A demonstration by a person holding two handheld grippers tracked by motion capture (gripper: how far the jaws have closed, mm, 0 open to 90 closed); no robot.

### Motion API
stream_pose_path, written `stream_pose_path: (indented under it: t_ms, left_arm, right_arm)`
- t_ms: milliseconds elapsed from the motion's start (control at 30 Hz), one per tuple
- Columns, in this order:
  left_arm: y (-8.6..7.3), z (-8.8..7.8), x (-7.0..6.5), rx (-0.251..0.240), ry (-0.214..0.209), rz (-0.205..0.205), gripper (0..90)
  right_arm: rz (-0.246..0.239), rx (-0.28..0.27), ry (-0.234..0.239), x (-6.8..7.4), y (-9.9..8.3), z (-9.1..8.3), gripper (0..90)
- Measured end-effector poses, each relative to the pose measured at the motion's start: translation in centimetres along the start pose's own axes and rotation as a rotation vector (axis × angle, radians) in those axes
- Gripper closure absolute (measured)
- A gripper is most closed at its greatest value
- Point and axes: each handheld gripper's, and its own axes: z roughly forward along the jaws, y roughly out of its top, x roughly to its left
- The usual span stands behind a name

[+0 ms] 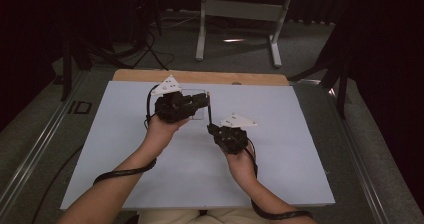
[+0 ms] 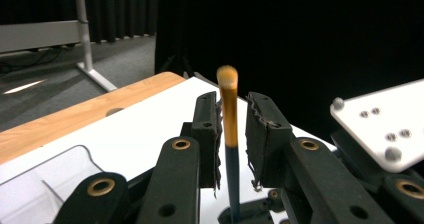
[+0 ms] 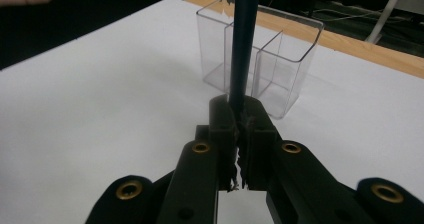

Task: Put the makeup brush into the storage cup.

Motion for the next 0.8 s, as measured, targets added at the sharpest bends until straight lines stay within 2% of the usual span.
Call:
stream_pose_path:
  t_ms: [267, 367, 467, 500, 567, 800]
  left_arm:
    - [0.1, 0.4, 0.2, 0.026, 0.007, -0.005, 72.6]
    - [0.2, 0.5, 0.3, 0.037, 0.004, -0.015, 76.4]
    - [0.2, 0.6, 0.3, 0.042, 0.003, -0.022, 81.1]
    - [0.3, 0.7, 0.3, 0.044, -0.010, -0.037, 81.8]
    - [0.3, 0.8, 0.2, 0.043, -0.014, -0.037, 82.1]
    - [0.4, 1.3, -0.5, 0.070, -0.014, 0.000, 83.9]
  right_arm:
    - [-0.029, 0.006, -0.011, 0.5, -0.3, 0.0, 86.0]
    - [-0.045, 0.007, -0.014, 0.6, -0.4, 0.1, 86.0]
    - [-0.041, 0.006, -0.010, 0.6, -0.4, 0.1, 86.0]
    - [-0.040, 0.009, -0.007, 0.6, -0.4, 0.2, 86.0]
    - [-0.040, 0.007, -0.008, 0.5, -0.4, 0.2, 86.0]
    - [-0.013, 0.032, 0.002, 0.1, -0.5, 0.3, 84.7]
